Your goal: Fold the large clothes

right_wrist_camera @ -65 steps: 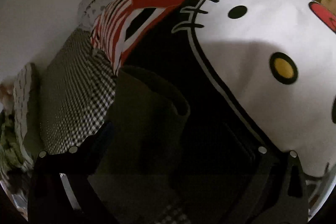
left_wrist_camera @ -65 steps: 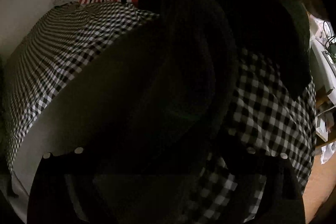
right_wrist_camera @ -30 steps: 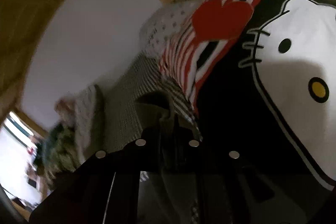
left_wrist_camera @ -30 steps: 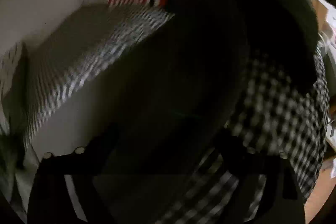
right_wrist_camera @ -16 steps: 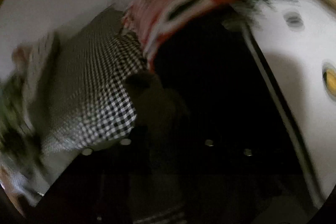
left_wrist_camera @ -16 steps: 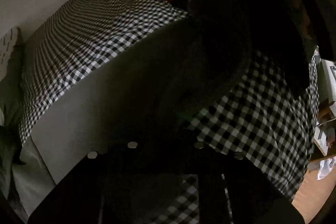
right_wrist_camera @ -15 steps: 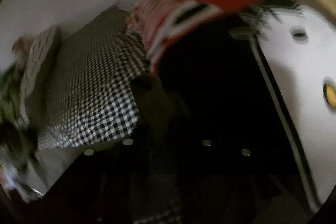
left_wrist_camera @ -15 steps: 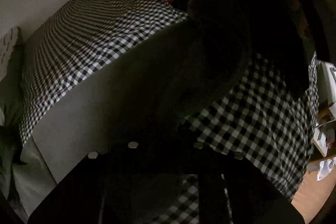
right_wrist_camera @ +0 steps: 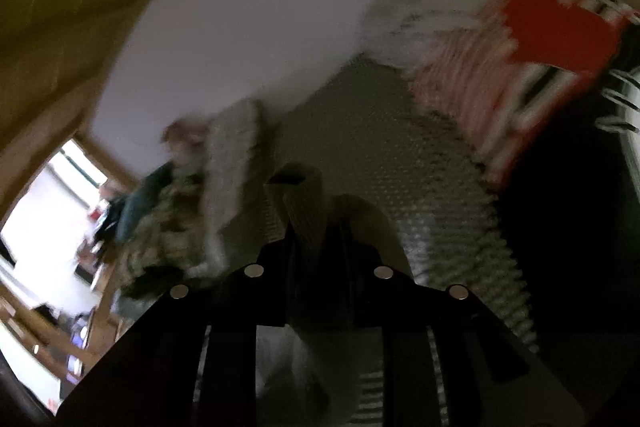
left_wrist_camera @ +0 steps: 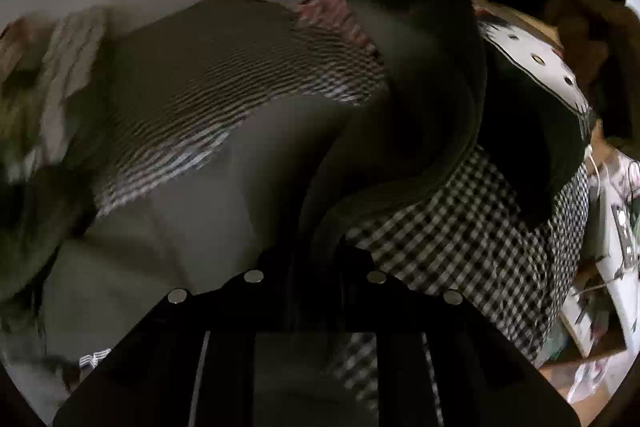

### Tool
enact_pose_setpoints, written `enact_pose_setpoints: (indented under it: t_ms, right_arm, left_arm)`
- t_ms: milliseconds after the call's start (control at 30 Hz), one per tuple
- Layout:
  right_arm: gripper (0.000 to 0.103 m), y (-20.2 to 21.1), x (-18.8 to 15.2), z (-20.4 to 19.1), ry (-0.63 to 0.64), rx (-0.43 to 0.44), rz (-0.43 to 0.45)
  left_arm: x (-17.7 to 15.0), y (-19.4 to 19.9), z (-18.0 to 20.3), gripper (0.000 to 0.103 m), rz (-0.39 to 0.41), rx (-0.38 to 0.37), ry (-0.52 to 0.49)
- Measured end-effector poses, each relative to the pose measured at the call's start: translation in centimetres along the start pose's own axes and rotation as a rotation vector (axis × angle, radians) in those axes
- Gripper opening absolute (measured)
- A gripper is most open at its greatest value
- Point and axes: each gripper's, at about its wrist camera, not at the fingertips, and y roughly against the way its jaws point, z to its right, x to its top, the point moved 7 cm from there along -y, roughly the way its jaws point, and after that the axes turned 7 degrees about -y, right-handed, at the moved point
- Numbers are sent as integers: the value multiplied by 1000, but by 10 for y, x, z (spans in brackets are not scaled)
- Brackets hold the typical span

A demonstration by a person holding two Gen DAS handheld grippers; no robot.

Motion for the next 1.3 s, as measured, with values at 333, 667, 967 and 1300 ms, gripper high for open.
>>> enact_pose_setpoints:
  t_ms: [333,667,967,1300]
  right_arm:
    - [19,-66,-98,-186,136,262,-203]
    - [19,-157,-264,-326,237,374,-438]
    - [19,-237,-447,-392,372,365,-583]
    - [101,-226,-526,-392,514,153,-506]
  left_arm:
    - [-85,43,-77,18,-12,137,165]
    - [-193,135,-165,66,29,294,275]
    - [-312,226,-279,69,-36,528,425]
    - [-345,277,-368,83,-12,540,600]
